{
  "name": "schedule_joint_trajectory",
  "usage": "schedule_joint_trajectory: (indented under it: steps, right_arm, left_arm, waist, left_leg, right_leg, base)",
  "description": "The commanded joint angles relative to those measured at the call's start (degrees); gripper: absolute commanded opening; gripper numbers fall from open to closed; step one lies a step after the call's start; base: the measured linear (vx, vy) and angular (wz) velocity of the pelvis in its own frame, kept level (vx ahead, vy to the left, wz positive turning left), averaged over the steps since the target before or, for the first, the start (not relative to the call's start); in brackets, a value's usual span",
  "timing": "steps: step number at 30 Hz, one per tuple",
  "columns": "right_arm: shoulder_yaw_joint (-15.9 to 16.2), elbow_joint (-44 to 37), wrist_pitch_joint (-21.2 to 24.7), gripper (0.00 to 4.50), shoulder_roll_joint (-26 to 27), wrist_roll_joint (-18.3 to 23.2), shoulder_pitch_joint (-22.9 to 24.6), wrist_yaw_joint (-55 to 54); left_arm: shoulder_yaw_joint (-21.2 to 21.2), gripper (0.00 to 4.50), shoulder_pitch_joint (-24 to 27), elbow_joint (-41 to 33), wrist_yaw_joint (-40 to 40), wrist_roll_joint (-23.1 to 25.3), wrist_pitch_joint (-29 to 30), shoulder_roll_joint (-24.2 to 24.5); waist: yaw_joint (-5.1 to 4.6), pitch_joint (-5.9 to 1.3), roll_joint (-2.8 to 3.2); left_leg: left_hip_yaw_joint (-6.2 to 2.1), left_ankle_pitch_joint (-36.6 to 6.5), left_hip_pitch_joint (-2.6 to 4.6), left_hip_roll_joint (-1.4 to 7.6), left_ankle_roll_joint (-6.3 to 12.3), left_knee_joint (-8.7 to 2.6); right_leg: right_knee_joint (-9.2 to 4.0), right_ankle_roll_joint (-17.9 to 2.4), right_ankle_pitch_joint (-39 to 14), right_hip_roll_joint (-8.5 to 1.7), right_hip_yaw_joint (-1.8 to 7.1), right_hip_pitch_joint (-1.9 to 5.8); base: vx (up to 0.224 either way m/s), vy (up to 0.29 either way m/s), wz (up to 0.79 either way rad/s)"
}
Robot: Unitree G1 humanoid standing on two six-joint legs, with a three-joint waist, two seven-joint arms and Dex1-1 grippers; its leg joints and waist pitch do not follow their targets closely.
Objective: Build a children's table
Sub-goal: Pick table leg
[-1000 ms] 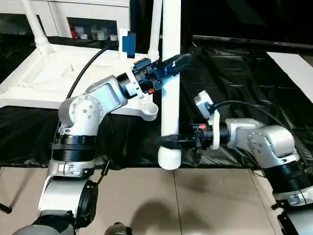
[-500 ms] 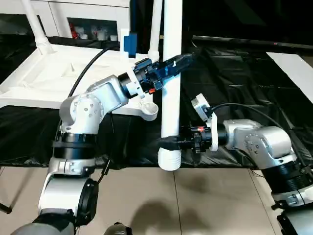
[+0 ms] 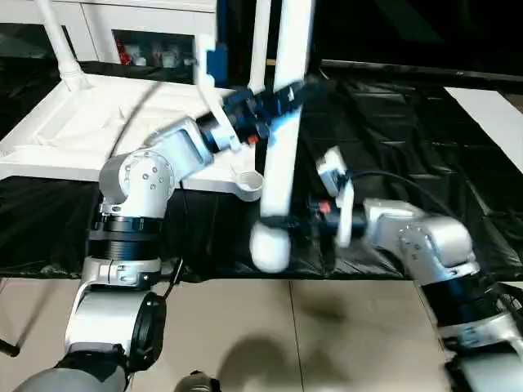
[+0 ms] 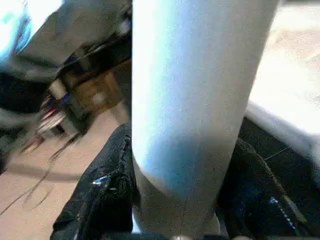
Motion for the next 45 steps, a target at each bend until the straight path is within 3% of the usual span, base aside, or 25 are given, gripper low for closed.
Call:
schedule_joint_trajectory:
  steps: [1, 2, 5, 6, 8, 9, 11, 12, 16, 19, 20, 21, 22, 23, 24, 25, 27, 28, 31, 33, 34, 38, 41, 44, 45]
  right_arm:
    - [-4.46, -1.34, -2.61, 1.87, 0.23, 0.08, 0.15, -4.03]
    - [-5.6, -1.69, -3.39, 1.87, 0.64, -0.2, 0.4, -5.97]
    - [-7.72, -2.67, -4.46, 1.87, 1.45, -0.72, 1.21, -9.56]
    - [-8.58, -4.67, -6.43, 1.87, 1.45, -3.16, 2.89, -13.46]
    - [-8.48, -5.68, -7.15, 1.87, 1.2, -4.82, 3.73, -15.26]
    - [-8.48, -5.68, -7.15, 1.87, 1.2, -4.82, 3.73, -15.26]
    - [-10.23, -7.67, -8.46, 1.87, 2.66, -6.32, 5.74, -20.37]
    - [-11.27, -9.23, -9.89, 1.86, 4.02, -6.43, 7.54, -22.69]
    - [-11.56, -10.81, -11.12, 1.86, 5.5, -5.81, 10.12, -23.72]
    - [-9.8, -11.95, -10.85, 1.86, 5.34, -5.53, 11.45, -22.06]
    - [-8.29, -12.4, -10.56, 1.86, 5.13, -5.56, 11.89, -20.77]
    - [-7.65, -12.51, -10.36, 1.86, 4.94, -5.57, 11.99, -20.15]
    - [-5.5, -12.56, -10.17, 1.86, 4.45, -6.32, 12.0, -18.52]
    - [-5.5, -12.56, -10.17, 1.86, 4.45, -6.32, 12.0, -18.52]
    - [-5.06, -12.55, -10.17, 1.86, 4.51, -6.65, 12.0, -18.48]
    - [-4.49, -12.32, -9.99, 1.86, 4.59, -7.08, 11.96, -18.58]
    - [-1.99, -10.65, -11.17, 1.86, 4.21, -9.84, 11.63, -18.46]
    - [-1.74, -10.51, -11.32, 1.86, 4.19, -10.03, 11.63, -18.34]
    - [-1.48, -10.28, -11.35, 1.86, 4.33, -10.35, 11.57, -18.57]
    - [-1.6, -10.19, -11.26, 1.86, 4.11, -10.41, 11.43, -18.97]
    - [-1.57, -10.26, -11.25, 1.86, 3.92, -10.3, 11.43, -18.93]
    - [-1.58, -10.47, -11.36, 1.86, 3.53, -10.65, 11.32, -19.19]
    - [-1.75, -10.83, -11.53, 1.86, 3.36, -10.5, 11.27, -18.31]
    - [-1.97, -9.99, -11.81, 1.86, 3.48, -11.24, 10.86, -19.72]
    - [-2.62, -8.89, -12.71, 1.86, 3.73, -12.66, 10.44, -22.32]
  left_arm:
    - [4.5, 2.87, -1.18, 0.14, 5.7, 0.76, -2.17, 0.22]
    - [5.33, 2.87, -1.14, 0.06, 7.91, 2.01, -3.23, 0.92]
    - [4.32, 2.87, 0.31, -1.2, 9.22, 6.41, -5.92, 3.36]
    - [-3.77, 2.87, 5.28, -4.95, 7.79, 18.01, -11.3, 9.31]
    - [-6.71, 2.87, 7.47, -5.78, 8.32, 22.14, -12.43, 11.45]
    - [-6.71, 2.87, 7.47, -5.78, 8.32, 22.14, -12.43, 11.45]
    - [-7.83, 2.87, 12.68, -7.29, 9.93, 25.31, -13.86, 12.67]
    - [-6.25, 2.87, 16.73, -7.91, 12.23, 25.68, -15.8, 11.44]
    - [-2.9, 2.87, 19.55, -7.01, 17.61, 24.03, -14.67, 8.57]
    - [-1.72, 2.87, 17.9, -5.8, 20.26, 22.74, -13.07, 6.79]
    - [-2.49, 2.87, 15.59, -3.96, 21.11, 23.37, -12.18, 6.2]
    - [-2.8, 2.87, 14.68, -3.24, 21.01, 23.57, -12.07, 5.86]
    - [-3.72, 2.87, 10.88, -0.58, 20.19, 23.72, -12.09, 4.02]
    - [-3.72, 2.87, 10.88, -0.58, 20.19, 23.72, -12.09, 4.02]
    - [-3.89, 2.87, 9.79, -0.02, 19.67, 23.47, -12.14, 3.25]
    - [-4.43, 2.87, 8.55, 0.13, 18.74, 23.08, -12.19, 2.18]
    - [-7.78, 2.87, 5.85, -0.94, 14.69, 21.64, -10.74, -0.37]
    - [-8.49, 2.87, 5.7, -1.46, 13.82, 21.22, -10.23, -0.7]
    - [-11.06, 2.87, 5.87, -4.35, 10.33, 19.21, -8.78, -1.72]
    - [-12.52, 2.87, 6.54, -7.04, 7.95, 17.18, -7.64, -2.32]
    - [-12.87, 2.87, 6.87, -7.8, 7.29, 16.74, -7.64, -2.5]
    - [-10.6, 2.87, 6.74, -5.55, 9.04, 18.4, -8.71, -2.47]
    - [-8.06, 2.87, 6.47, -4.4, 9.4, 18.71, -11.23, -1.73]
    - [-7.81, 2.87, 7.25, -5.7, 9.21, 19.24, -11.68, 0.06]
    - [-5.81, 2.87, 7.48, -5.51, 11.84, 19.59, -12.0, 0.62]
  waist:
    - [-0.13, -4.48, 1.04]
    - [-0.12, -4.46, 1.41]
    - [-0.19, -4.39, 1.17]
    - [-0.09, -4.41, 1.66]
    - [-0.39, -4.41, 1.75]
    - [-0.5, -4.5, 1.78]
    - [-0.48, -4.42, 2.29]
    - [-0.36, -4.43, 2.51]
    - [-0.63, -4.31, 2.16]
    - [-0.47, -3.94, 2.18]
    - [-0.67, -3.79, 2.05]
    - [-0.56, -3.81, 1.21]
    - [-0.4, -3.79, 1.62]
    - [-0.41, -3.7, 1.67]
    - [-0.52, -3.72, 1.55]
    - [-0.53, -3.8, 1.04]
    - [-0.24, -3.91, 1.31]
    - [-0.14, -3.97, 0.97]
    - [-0.14, -4.12, 1.25]
    - [-0.25, -4.2, 0.96]
    - [-0.22, -4.23, 1.28]
    - [-0.35, -4.01, 1.19]
    - [-0.61, -3.87, 1.1]
    - [-0.71, -3.9, 1.25]
    - [-0.73, -3.94, 1.17]
  left_leg:
    - [-1.97, -9.33, 3.06, 4.29, -3.47, -4.41]
    - [-2.1, -10.0, 3.02, 4.27, -3.93, -4.47]
    - [-2.09, -11.15, 3.11, 4.23, -4.32, -4.59]
    - [-2.43, -10.75, 3.13, 4.46, -4.55, -4.82]
    - [-2.47, -9.47, 3.0, 4.5, -5.13, -5.01]
    - [-2.23, -9.4, 3.2, 4.32, -5.45, -4.78]
    - [-1.99, -10.12, 3.32, 4.18, -6.15, -4.82]
    - [-2.16, -12.59, 3.22, 4.25, -6.76, -5.02]
    - [-2.19, -15.75, 3.19, 4.25, -6.89, -5.28]
    - [-2.19, -18.0, 3.35, 4.2, -6.55, -5.3]
    - [-2.3, -18.6, 3.1, 4.07, -6.44, -5.42]
    - [-2.19, -18.69, 3.29, 4.1, -6.17, -5.38]
    - [-2.31, -18.37, 3.32, 4.07, -6.04, -5.3]
    - [-2.33, -18.26, 3.24, 4.1, -6.08, -5.36]
    - [-2.57, -17.75, 2.96, 4.31, -6.26, -5.55]
    - [-2.52, -17.08, 2.87, 4.36, -6.07, -5.55]
    - [-2.31, -15.09, 3.0, 4.29, -5.7, -5.28]
    - [-2.17, -13.77, 2.75, 4.18, -5.13, -5.14]
    - [-2.03, -11.07, 2.55, 4.13, -3.4, -4.86]
    - [-2.04, -9.47, 2.31, 4.14, -2.59, -4.77]
    - [-2.03, -9.14, 2.33, 4.11, -2.39, -4.67]
    - [-1.9, -11.02, 2.6, 4.18, -2.01, -4.67]
    - [-2.07, -13.69, 2.73, 4.21, -3.14, -4.93]
    - [-2.16, -13.77, 2.81, 4.27, -3.72, -5.07]
    - [-2.15, -13.64, 2.87, 4.33, -4.0, -5.08]
  right_leg:
    - [-3.13, -15.66, 2.7, -4.29, 2.09, 2.04]
    - [-3.11, -15.35, 2.48, -4.33, 2.11, 2.04]
    - [-3.45, -13.88, 0.66, -4.3, 2.18, 1.98]
    - [-3.72, -11.83, -0.44, -4.34, 2.22, 1.9]
    - [-3.5, -9.1, 0.02, -4.03, 2.15, 1.91]
    - [-3.37, -9.19, 0.42, -3.91, 2.17, 1.68]
    - [-3.43, -10.1, 0.36, -3.83, 2.24, 1.28]
    - [-3.51, -10.43, -1.29, -3.97, 2.23, 1.38]
    - [-3.79, -11.09, -2.95, -3.84, 2.26, 1.24]
    - [-4.4, -10.62, -7.24, -4.05, 2.41, 0.95]
    - [-4.6, -10.01, -9.27, -4.03, 2.46, 1.08]
    - [-4.91, -9.48, -10.38, -4.0, 2.46, 0.95]
    - [-4.92, -9.14, -11.59, -4.28, 2.54, 0.94]
    - [-5.07, -8.81, -12.33, -4.28, 2.55, 0.87]
    - [-4.93, -8.72, -11.71, -4.37, 2.5, 1.02]
    - [-4.89, -8.88, -11.03, -4.37, 2.46, 1.1]
    - [-4.76, -9.71, -8.77, -4.46, 2.52, 0.9]
    - [-4.57, -10.3, -7.54, -4.49, 2.5, 1.14]
    - [-4.2, -11.5, -3.71, -4.42, 2.48, 1.36]
    - [-3.97, -12.17, -1.87, -4.48, 2.39, 1.78]
    - [-3.9, -12.42, -1.49, -4.43, 2.36, 1.71]
    - [-4.33, -12.7, -3.43, -4.21, 2.45, 1.59]
    - [-4.77, -11.29, -8.01, -4.2, 2.47, 1.5]
    - [-4.67, -10.9, -8.14, -4.13, 2.44, 1.33]
    - [-4.5, -10.88, -7.62, -4.09, 2.43, 1.27]
  base:
    - [0.0, 0.0, 0.0]
    - [0.0, 0.0, 0.0]
    - [0.0, 0.0, 0.0]
    - [0.0, 0.0, 0.0]
    - [0.0, 0.0, 0.0]
    - [0.0, 0.0, 0.0]
    - [0.0, 0.0, 0.0]
    - [0.0, 0.0, 0.0]
    - [0.0, 0.0, 0.0]
    - [0.0, 0.0, 0.0]
    - [0.0, 0.0, 0.0]
    - [0.0, 0.0, 0.0]
    - [0.0, 0.0, 0.0]
    - [0.0, 0.0, 0.0]
    - [0.0, 0.0, 0.0]
    - [0.0, 0.0, 0.0]
    - [0.0, 0.0, 0.0]
    - [0.0, 0.0, 0.0]
    - [0.0, 0.0, 0.0]
    - [0.0, 0.0, 0.0]
    - [0.0, 0.0, 0.0]
    - [0.0, 0.0, 0.0]
    - [0.0, 0.0, 0.0]
    - [0.0, 0.0, 0.0]
    - [0.0, 0.0, 0.0]
